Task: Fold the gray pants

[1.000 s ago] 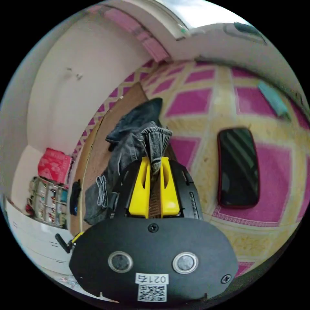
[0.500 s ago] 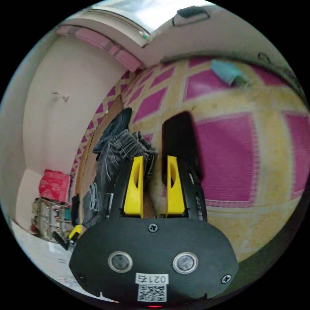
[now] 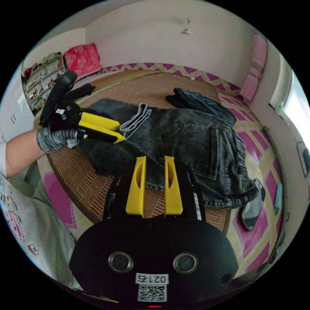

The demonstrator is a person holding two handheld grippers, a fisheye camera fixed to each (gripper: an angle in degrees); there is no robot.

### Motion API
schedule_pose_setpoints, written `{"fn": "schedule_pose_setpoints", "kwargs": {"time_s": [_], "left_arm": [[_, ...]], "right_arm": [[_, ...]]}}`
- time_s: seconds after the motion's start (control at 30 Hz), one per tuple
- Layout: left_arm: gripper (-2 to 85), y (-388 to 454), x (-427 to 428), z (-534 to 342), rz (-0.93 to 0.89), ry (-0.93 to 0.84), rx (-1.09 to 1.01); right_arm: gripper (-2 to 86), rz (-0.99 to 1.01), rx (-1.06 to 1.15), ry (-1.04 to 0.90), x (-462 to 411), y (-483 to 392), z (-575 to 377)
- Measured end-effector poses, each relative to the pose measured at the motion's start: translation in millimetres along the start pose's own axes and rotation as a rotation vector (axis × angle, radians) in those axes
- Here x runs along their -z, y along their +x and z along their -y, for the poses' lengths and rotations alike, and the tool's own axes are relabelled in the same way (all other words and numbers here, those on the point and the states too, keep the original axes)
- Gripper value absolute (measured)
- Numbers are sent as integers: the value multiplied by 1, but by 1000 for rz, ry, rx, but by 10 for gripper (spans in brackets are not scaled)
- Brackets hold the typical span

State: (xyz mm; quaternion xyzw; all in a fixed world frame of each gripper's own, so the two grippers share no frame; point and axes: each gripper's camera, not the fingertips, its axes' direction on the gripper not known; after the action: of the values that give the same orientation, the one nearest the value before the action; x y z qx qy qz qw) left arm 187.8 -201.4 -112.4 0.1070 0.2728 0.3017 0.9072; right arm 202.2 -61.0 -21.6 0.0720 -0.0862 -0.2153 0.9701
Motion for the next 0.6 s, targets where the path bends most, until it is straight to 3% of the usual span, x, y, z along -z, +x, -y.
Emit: {"fn": "schedule_pose_setpoints", "kwargs": {"time_s": [0.17, 0.23, 0.3, 0.47, 0.6], "left_arm": [[24, -45, 15, 1, -83, 30, 92], [13, -92, 47, -9, -211, 136, 212], [8, -132, 85, -24, -227, 228, 282], [2, -258, 199, -103, -101, 397, 448], [-3, -382, 267, -220, 25, 456, 716]], "right_arm": [[85, 2, -6, -81, -25, -11, 13], [85, 13, -11, -82, -26, -13, 16], [85, 18, -11, -86, -28, -18, 20], [83, 15, -6, -90, -31, -28, 27], [83, 55, -41, -90, -33, -27, 33]]}}
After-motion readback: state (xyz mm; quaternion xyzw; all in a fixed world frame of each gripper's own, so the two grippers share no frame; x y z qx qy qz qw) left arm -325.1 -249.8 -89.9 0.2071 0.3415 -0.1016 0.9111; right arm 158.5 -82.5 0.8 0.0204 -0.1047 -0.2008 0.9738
